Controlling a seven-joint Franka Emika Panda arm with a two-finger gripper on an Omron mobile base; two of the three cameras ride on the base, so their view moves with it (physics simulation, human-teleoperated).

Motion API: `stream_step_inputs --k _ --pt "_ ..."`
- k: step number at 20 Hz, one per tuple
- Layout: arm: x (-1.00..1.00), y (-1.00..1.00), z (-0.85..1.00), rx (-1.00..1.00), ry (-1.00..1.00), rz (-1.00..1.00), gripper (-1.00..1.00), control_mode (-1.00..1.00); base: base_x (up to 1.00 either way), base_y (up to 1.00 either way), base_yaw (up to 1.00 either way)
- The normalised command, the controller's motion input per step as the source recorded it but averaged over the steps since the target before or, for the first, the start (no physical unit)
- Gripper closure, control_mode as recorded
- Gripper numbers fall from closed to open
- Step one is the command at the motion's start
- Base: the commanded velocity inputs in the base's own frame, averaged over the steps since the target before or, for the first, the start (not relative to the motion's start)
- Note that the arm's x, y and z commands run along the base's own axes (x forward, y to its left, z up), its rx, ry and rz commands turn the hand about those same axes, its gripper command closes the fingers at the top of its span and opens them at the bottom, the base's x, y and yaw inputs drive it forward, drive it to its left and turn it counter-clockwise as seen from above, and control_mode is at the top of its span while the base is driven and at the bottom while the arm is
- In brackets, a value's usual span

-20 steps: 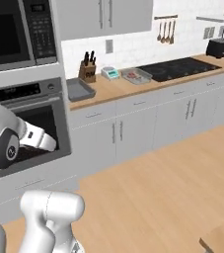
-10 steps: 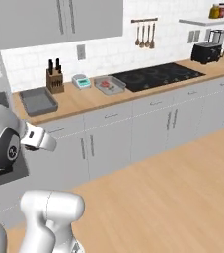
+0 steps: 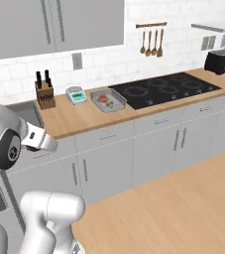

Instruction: Place one mushroom and one steak in each tupperware on the nearby counter, to pack two identical lunches.

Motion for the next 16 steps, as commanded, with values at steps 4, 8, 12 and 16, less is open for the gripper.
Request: stream_step_inputs --k 4,8,12,16 --pt "0.0 0.0 0.0 0.0 0.0 0.0 1.0 1.0 1.0 -0.08 0.54" --pt "0.0 0.0 0.0 0.0 0.0 0.0 1.0 1.0 0.68 -0.17 0.67" --pt "0.0 0.0 0.0 0.0 0.0 0.0 1.0 1.0 0.31 -0.29 0.67" --pt "0.0 0.0 0.0 0.0 0.0 0.0 1.0 1.0 0.08 -0.49 0.59"
